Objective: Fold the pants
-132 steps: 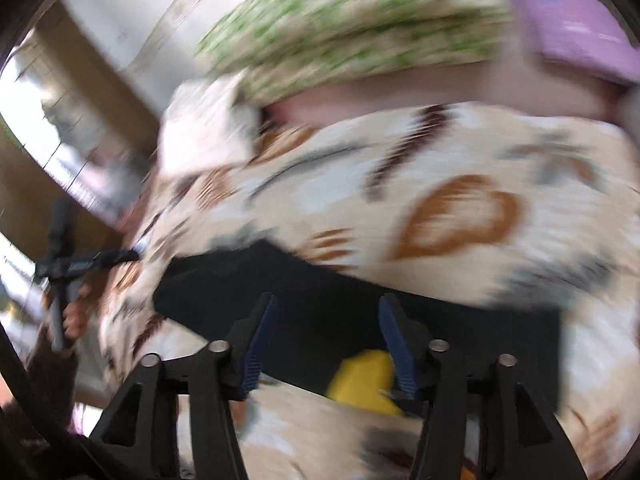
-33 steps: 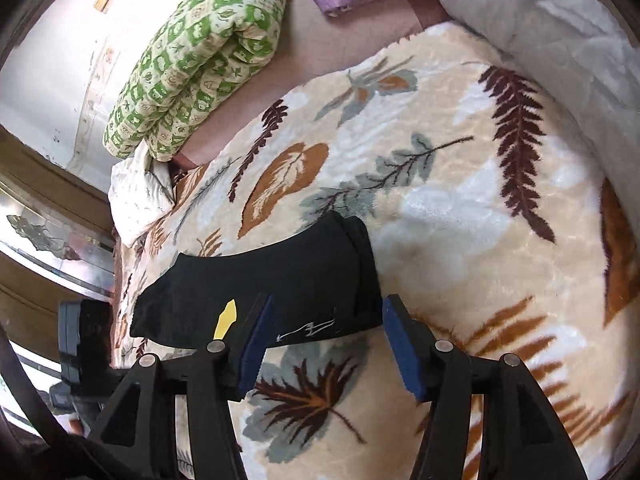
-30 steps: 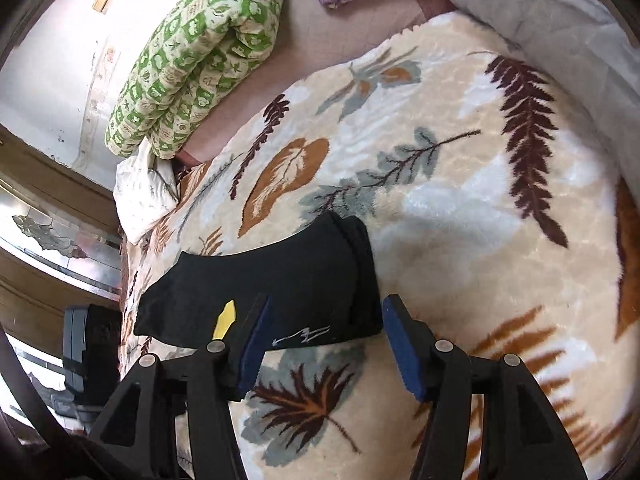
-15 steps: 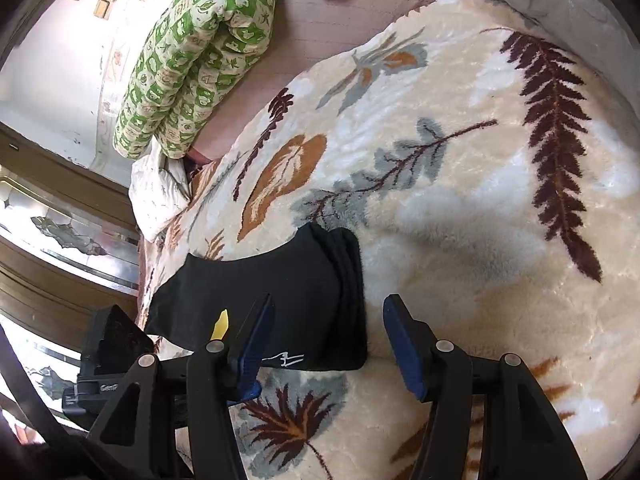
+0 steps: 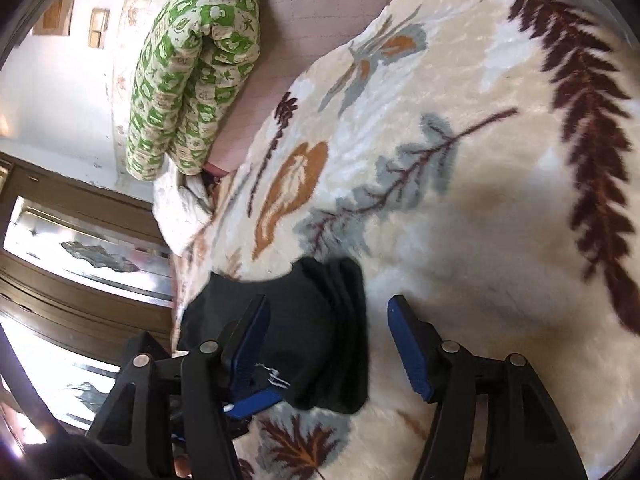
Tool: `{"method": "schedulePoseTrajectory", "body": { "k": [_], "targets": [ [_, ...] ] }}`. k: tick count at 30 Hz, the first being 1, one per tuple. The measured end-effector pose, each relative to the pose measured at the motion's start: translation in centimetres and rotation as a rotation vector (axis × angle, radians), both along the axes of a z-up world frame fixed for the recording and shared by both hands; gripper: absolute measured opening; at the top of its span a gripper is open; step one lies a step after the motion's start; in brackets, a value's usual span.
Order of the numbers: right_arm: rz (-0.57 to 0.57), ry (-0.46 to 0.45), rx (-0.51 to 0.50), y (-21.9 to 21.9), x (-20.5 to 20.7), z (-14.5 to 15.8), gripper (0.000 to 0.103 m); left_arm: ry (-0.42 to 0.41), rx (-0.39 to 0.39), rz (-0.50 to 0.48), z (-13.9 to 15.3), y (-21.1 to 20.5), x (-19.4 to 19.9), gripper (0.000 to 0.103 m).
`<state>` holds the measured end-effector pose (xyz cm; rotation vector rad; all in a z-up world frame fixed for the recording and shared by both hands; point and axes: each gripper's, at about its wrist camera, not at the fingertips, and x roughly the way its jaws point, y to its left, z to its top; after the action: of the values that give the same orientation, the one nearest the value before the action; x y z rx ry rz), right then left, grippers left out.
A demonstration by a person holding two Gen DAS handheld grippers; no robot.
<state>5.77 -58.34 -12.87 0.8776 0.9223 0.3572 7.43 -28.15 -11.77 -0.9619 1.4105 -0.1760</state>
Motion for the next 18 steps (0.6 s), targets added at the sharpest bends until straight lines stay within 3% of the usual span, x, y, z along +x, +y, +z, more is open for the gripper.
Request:
{"method": "schedulePoseTrajectory", "body": {
  "k": [8, 12, 14, 18],
  "targets": [
    [0.126, 0.007, -0.025, 1.8, 3.0, -0.1, 0.066, -0.057, -0.009, 0.014, 0.6, 1.9, -1.4, 0.022],
    [0.163, -0.009, -0.01, 2.2, 3.6, -0.1, 0.066, -0.007, -0.038, 0.022, -0.4, 1.9, -1.3, 0.022],
    [0.169, -0.012, -0.013, 2.6, 3.7, -0.2, 0.066, -0.008, -0.034, -0.007, -0.7, 1.0, -0.7, 0.022],
    [0.16, -0.027, 0.019, 2.4, 3.5, -0.3, 0.067, -0.006, -0.042, 0.034, -0.8, 0.8, 0.0, 0.022]
  ]
}}
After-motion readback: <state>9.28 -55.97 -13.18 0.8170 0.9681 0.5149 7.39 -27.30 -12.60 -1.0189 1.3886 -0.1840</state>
